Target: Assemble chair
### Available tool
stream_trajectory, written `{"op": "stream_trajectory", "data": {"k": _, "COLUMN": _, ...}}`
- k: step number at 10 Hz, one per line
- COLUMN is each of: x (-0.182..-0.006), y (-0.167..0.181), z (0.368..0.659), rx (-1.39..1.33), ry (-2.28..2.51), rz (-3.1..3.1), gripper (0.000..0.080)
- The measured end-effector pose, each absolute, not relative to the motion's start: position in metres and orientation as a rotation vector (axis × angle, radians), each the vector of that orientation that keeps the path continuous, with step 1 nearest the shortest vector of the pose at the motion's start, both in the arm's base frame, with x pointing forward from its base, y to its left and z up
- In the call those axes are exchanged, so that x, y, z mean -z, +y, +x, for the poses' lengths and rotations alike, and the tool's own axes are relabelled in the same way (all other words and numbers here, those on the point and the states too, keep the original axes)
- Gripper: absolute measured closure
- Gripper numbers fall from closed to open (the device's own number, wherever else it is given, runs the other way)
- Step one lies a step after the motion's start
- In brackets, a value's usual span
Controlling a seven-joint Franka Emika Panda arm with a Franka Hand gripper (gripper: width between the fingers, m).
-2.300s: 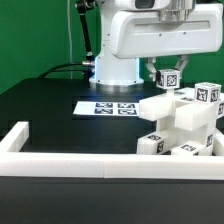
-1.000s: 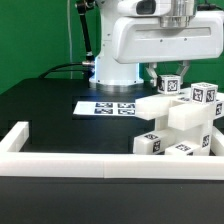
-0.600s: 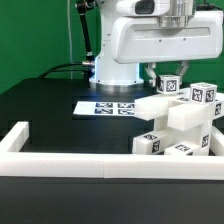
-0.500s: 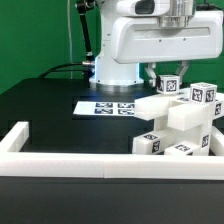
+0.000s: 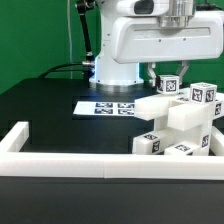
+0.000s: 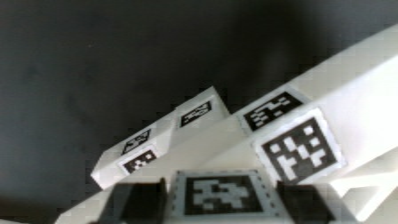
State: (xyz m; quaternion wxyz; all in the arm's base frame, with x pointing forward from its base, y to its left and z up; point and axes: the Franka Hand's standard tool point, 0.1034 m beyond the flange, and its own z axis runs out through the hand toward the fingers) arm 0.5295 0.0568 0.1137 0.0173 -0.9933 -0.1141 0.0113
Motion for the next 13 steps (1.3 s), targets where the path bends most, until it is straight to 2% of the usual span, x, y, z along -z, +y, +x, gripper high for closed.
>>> {"op": "stream_trajectory", "data": {"k": 13, "x": -0.1134, "y": 0.0605, "z": 0.529, "rx": -0.057, "ry": 0.962, "rz": -2.962, "gripper": 0.0509}}
